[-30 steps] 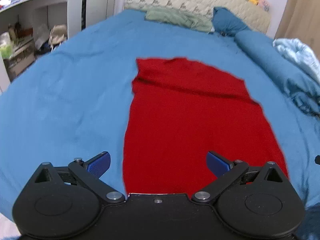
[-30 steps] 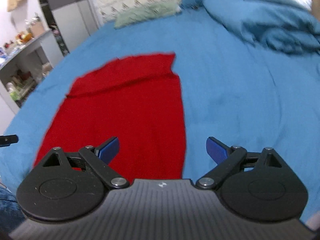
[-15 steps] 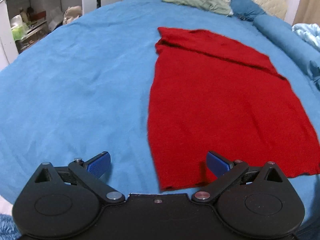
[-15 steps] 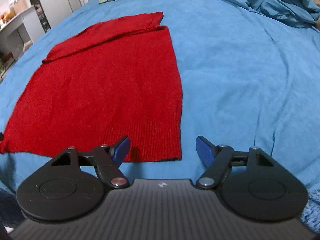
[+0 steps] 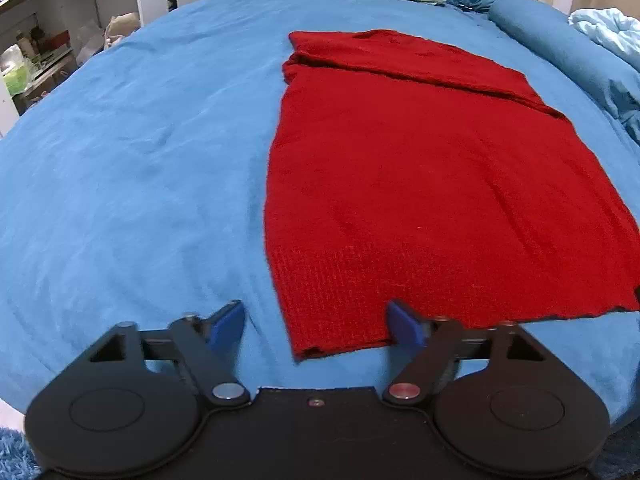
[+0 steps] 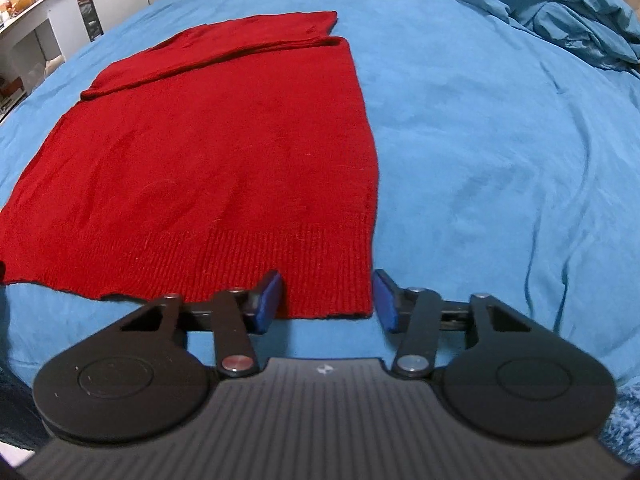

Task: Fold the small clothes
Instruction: 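Move both tools to the hem of the folded sweater, then grasp the sweater hem with both grippers and lift it toward the collar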

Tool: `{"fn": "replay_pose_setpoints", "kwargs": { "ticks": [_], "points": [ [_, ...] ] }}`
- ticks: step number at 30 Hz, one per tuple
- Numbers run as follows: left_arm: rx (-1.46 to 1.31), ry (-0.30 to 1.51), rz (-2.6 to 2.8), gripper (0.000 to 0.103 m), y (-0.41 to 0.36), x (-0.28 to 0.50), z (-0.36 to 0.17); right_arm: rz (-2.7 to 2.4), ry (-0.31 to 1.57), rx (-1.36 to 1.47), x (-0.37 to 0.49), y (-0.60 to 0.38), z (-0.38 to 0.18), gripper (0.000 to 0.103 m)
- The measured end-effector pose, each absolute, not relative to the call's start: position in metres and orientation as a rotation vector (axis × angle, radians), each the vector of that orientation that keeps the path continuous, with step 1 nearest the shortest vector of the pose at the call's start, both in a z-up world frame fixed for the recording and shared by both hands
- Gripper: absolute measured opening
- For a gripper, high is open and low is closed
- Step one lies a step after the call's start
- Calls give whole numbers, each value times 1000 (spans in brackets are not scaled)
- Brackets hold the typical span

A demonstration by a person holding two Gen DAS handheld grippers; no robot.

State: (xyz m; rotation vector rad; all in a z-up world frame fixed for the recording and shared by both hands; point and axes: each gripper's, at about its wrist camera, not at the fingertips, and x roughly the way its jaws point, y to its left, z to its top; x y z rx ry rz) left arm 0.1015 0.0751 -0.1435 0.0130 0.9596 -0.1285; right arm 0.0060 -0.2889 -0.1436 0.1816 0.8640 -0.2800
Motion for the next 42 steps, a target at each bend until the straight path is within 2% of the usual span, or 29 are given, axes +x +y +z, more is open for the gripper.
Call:
{"fn": "replay_pose_setpoints", "kwargs": {
  "ticks": [1, 2, 5, 6, 7, 16, 21, 26, 31, 36, 42],
  "points": [
    [13, 955, -134, 66, 74, 100, -143, -276, 858, 184, 6, -289, -144, 46],
    [12, 950, -139, 55, 74, 99, -142, -271, 851, 188, 5, -289, -144, 35],
    [5, 934, -130, 30, 75, 95, -137, -263, 835, 196, 5, -290, -143, 24],
    [-5, 933, -131, 12, 75, 95, -135, -262, 831, 198, 4, -290, -142, 24],
    [-25, 935, -139, 10, 77, 95, -134, -259, 827, 204, 3, -291, -141, 23],
    [-94, 894, -171, 8, 81, 93, -96, -203, 743, 398, -11, -316, -107, 21],
    [-190, 826, -187, 8, 88, 115, -57, -166, 666, 536, -3, -339, -74, 21],
    [-262, 716, -208, 8, 86, 187, -8, -103, 560, 629, 52, -371, -23, 21],
    [-269, 608, -184, 8, 70, 306, 27, -65, 455, 604, 168, -405, 34, 21],
    [-251, 622, -122, 8, 48, 425, 3, -119, 471, 562, 301, -424, 30, 21],
    [-225, 727, -88, 8, 38, 496, -79, -183, 551, 553, 395, -432, -44, 20]
  ]
}}
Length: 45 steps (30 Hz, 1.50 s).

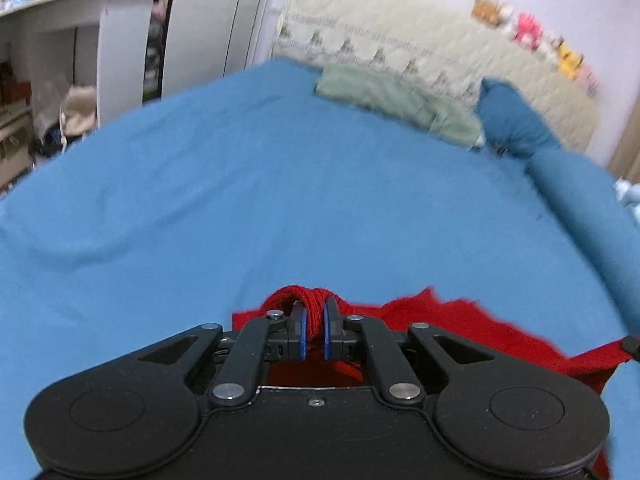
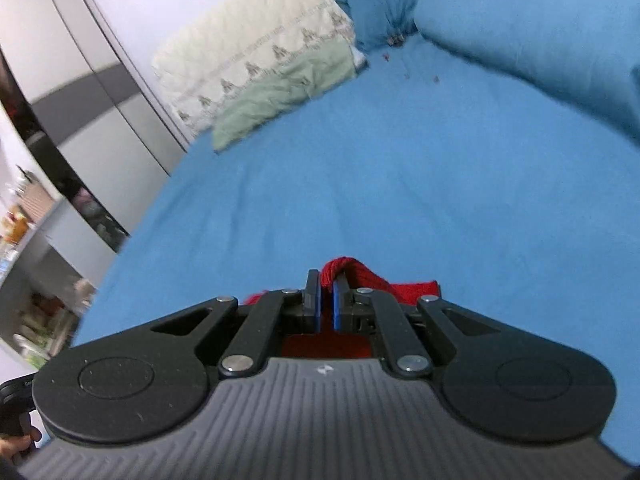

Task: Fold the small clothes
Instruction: 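Grasp the sweater hem with both grippers and lift it toward the collar, then lay the hem over the collar and open both grippers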

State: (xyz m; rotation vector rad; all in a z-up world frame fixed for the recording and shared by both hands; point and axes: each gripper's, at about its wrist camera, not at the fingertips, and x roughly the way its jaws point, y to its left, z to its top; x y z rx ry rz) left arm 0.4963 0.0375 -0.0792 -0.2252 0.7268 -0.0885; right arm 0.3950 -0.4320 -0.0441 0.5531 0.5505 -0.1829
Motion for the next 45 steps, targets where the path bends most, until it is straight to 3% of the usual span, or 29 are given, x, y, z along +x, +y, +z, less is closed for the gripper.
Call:
{"fn": "replay_pose_setpoints", "kwargs": {
  "ticks": [7, 9, 10, 11, 12, 13, 17, 26, 31, 33, 37, 38, 41, 45],
  "points": [
    [-243, 752, -59, 10, 36, 539, -106, -228, 560, 581, 441, -449, -83, 22],
    [-262, 765, -42, 25, 38, 544, -105, -248, 575, 570, 448, -453, -87, 28],
    [-261, 756, -33, 34, 40, 541, -102, -264, 568, 563, 448, -455, -87, 46],
    [-251, 738, -33, 55, 42, 536, -97, -271, 550, 553, 443, -454, -86, 74],
    [-223, 710, -42, 69, 43, 525, -90, -263, 518, 533, 435, -452, -84, 83],
    [-188, 675, -45, 72, 44, 510, -84, -253, 488, 488, 422, -445, -80, 87],
    [-140, 641, -134, 84, 48, 451, -81, -149, 506, 354, 381, -414, -80, 87],
    [-69, 817, -197, 81, 35, 412, -150, -185, 652, 367, 352, -395, -152, 85],
    [-46, 820, -182, 81, 28, 407, -150, -220, 656, 330, 357, -385, -151, 86],
    [-44, 818, -164, 76, 27, 407, -144, -223, 657, 337, 358, -387, -147, 85],
    [23, 745, -142, 75, 24, 392, -112, -203, 550, 336, 332, -386, -104, 86],
    [40, 726, -145, 79, 20, 385, -101, -210, 524, 312, 324, -385, -91, 86],
    [55, 700, -196, 103, 6, 374, -82, -231, 474, 255, 294, -387, -64, 90],
    [50, 719, -254, 103, -26, 373, -85, -279, 476, 223, 268, -398, -75, 90]
  ]
}}
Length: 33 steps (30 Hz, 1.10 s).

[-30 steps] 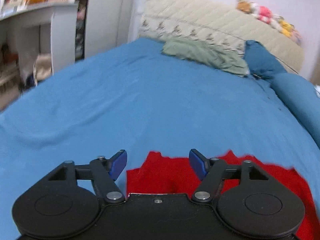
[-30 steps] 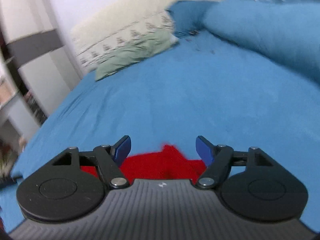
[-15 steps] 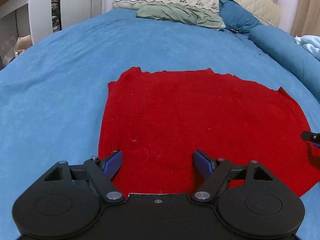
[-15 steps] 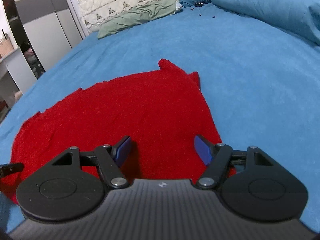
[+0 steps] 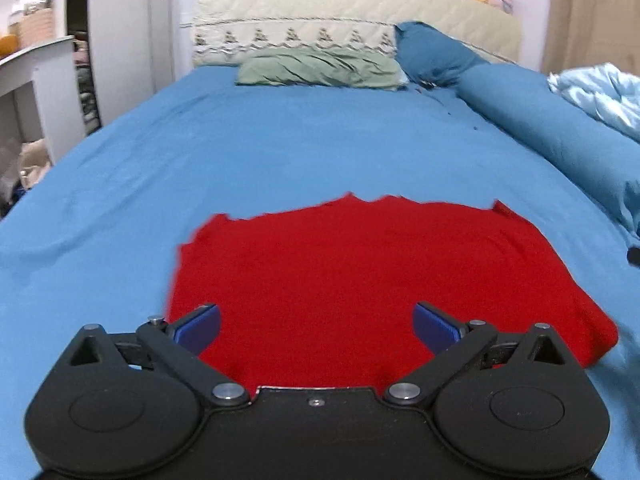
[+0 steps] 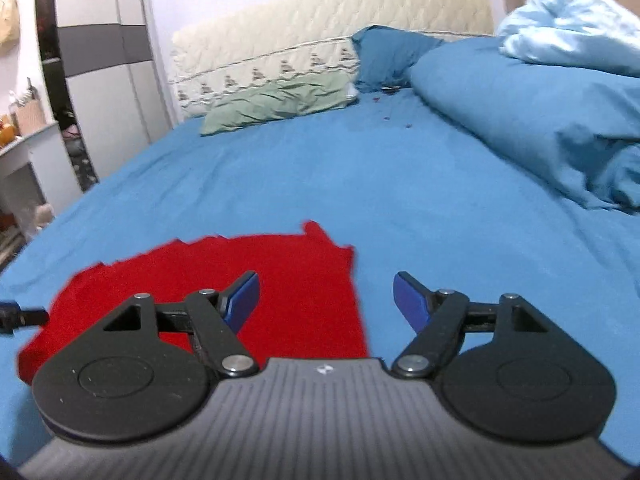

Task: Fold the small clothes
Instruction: 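Lay the hem over the collar and open both grippers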

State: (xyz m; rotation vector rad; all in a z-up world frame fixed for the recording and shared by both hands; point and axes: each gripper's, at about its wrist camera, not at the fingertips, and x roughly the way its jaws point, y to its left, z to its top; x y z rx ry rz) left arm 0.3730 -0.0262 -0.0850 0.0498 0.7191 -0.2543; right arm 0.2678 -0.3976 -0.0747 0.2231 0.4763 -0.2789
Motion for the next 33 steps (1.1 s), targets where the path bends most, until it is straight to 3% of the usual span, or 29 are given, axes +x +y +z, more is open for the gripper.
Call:
{"fn": "replay_pose_setpoints", "kwargs": {
  "ticks": [12, 15, 16, 18, 20, 23, 28, 33],
  "points": [
    [79, 812, -328, 103, -87, 387, -125, -339, 604, 256, 274, -401, -170, 83],
    [78, 839, -326, 103, -89, 393, -135, -323, 589, 221, 276, -393, -175, 70],
    [76, 850, -325, 103, -90, 395, -139, -312, 590, 212, 277, -390, -176, 60],
    [82, 869, -316, 103, -92, 398, -147, -296, 599, 199, 281, -385, -176, 54],
    [106, 877, -312, 103, -96, 400, -151, -294, 604, 201, 283, -384, -174, 39],
    [111, 899, -313, 103, -98, 405, -153, -302, 623, 250, 286, -390, -167, 25],
    [67, 934, -348, 103, -88, 413, -141, -297, 624, 455, 287, -404, -133, 22],
    [-1, 860, -353, 103, -36, 401, -103, -132, 515, 619, 306, -387, -70, 22]
  ]
}}
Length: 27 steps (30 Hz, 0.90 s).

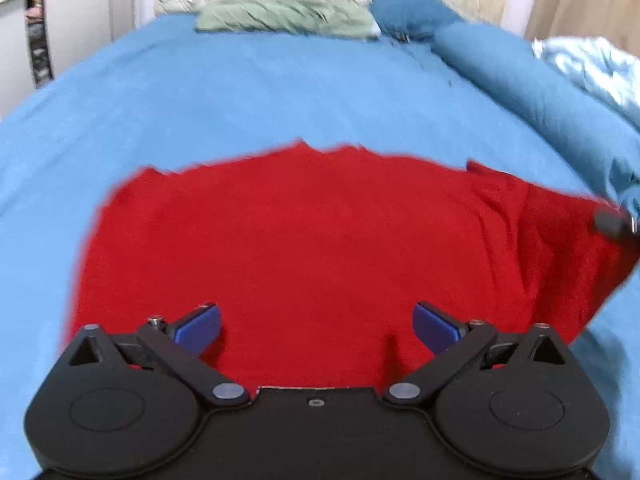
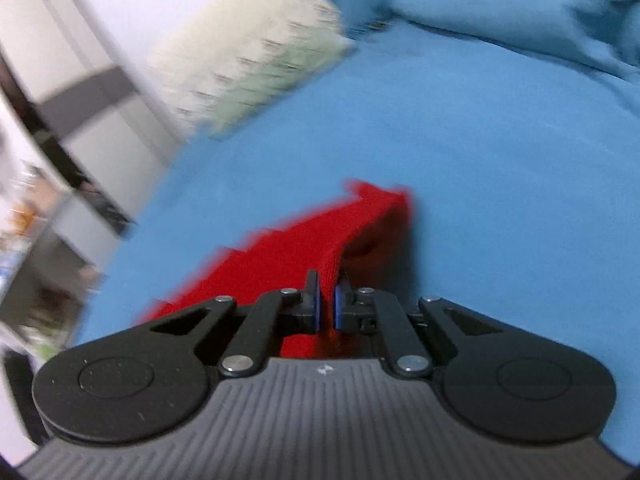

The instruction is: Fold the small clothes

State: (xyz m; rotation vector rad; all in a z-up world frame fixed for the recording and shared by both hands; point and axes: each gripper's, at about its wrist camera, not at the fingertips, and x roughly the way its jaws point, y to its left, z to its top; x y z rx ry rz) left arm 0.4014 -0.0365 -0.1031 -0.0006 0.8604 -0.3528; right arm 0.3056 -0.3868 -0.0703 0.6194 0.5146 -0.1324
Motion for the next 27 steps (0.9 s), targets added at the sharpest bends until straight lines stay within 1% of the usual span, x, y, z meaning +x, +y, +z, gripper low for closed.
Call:
{"fn": "replay_pose_setpoints", "kwargs": {
  "ticks": [3, 6, 8, 12, 14, 16, 19, 20, 21, 22, 23, 25, 27],
  "points": [
    [-21, 836, -336, 103, 8, 389, -87, 48, 463, 610, 333, -339, -36, 22],
    [-24, 820, -298, 103, 53, 369, -86, 283, 510, 574, 369, -269, -26, 22],
    [-31, 823, -270, 103, 77, 355, -95, 417, 595, 503, 393, -216, -37, 22],
    [-100, 858, -243, 103, 108, 330, -130, 515, 830, 370, 431, -129, -99, 22],
    [-115, 913, -262, 103, 110, 331, -139, 488, 901, 318, 438, -110, -125, 22],
    [-95, 893, -277, 103, 107, 331, -134, 476, 901, 304, 437, -104, -135, 22],
    [-94, 857, -283, 103, 105, 329, -126, 486, 868, 308, 432, -104, -132, 23],
    [-106, 848, -286, 103, 105, 328, -124, 490, 861, 296, 431, -104, -129, 27],
    [-120, 836, -289, 103, 104, 325, -123, 496, 856, 283, 430, -103, -126, 28],
    [-128, 824, -292, 103, 104, 324, -121, 499, 846, 278, 427, -100, -124, 36],
    [-132, 808, -296, 103, 104, 323, -118, 509, 829, 281, 423, -103, -120, 62],
    [-137, 772, -308, 103, 105, 322, -112, 506, 775, 304, 415, -115, -108, 85],
    [-155, 752, -323, 101, 108, 320, -111, 471, 693, 311, 397, -132, -95, 86]
  ]
}}
